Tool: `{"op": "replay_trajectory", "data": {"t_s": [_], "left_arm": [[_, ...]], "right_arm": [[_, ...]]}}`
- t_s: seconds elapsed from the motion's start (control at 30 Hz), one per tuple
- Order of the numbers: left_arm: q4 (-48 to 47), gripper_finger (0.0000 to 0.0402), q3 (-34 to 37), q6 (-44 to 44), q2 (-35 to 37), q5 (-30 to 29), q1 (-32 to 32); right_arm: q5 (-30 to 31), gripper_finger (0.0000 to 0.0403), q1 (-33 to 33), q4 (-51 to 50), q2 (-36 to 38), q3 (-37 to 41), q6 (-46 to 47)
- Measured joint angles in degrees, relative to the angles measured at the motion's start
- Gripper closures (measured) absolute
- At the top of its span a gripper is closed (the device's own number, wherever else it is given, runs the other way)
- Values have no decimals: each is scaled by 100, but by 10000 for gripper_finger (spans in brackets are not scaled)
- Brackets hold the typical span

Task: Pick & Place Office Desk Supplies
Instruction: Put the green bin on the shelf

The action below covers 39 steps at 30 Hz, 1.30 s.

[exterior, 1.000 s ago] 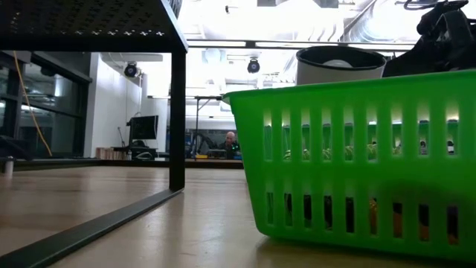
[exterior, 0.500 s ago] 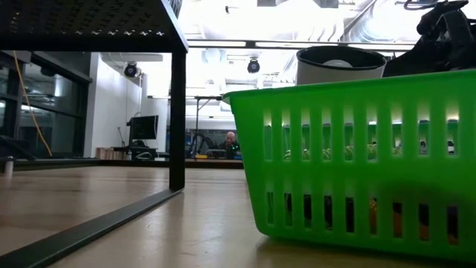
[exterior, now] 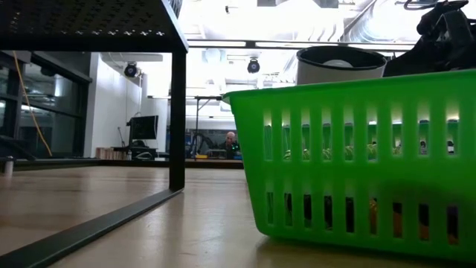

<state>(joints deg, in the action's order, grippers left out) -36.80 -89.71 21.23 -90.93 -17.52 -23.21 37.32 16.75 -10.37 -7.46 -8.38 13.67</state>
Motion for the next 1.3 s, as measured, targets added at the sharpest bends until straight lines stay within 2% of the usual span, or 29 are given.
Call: {"op": "replay_trajectory", "data": {"t_s": [0.2, 0.4, 0.73, 0.97, 1.3], "left_arm": [[-59, 332, -222, 200, -332, 179, 283], [-19, 332, -998, 533, -974, 821, 451], [41, 332, -2090, 923, -2062, 1125, 491], [323, 332, -2259, 998, -2395, 1255, 617], [317, 332, -2268, 1278, -2431, 2727, 969]], "right_arm": [[0, 309, -2, -10, 2, 0, -1], [0, 309, -1, -13, 2, 0, 0], [0, 309, -1, -19, 2, 0, 0], [0, 309, -1, -18, 2, 0, 0], [0, 309, -1, -22, 2, 0, 0]]}}
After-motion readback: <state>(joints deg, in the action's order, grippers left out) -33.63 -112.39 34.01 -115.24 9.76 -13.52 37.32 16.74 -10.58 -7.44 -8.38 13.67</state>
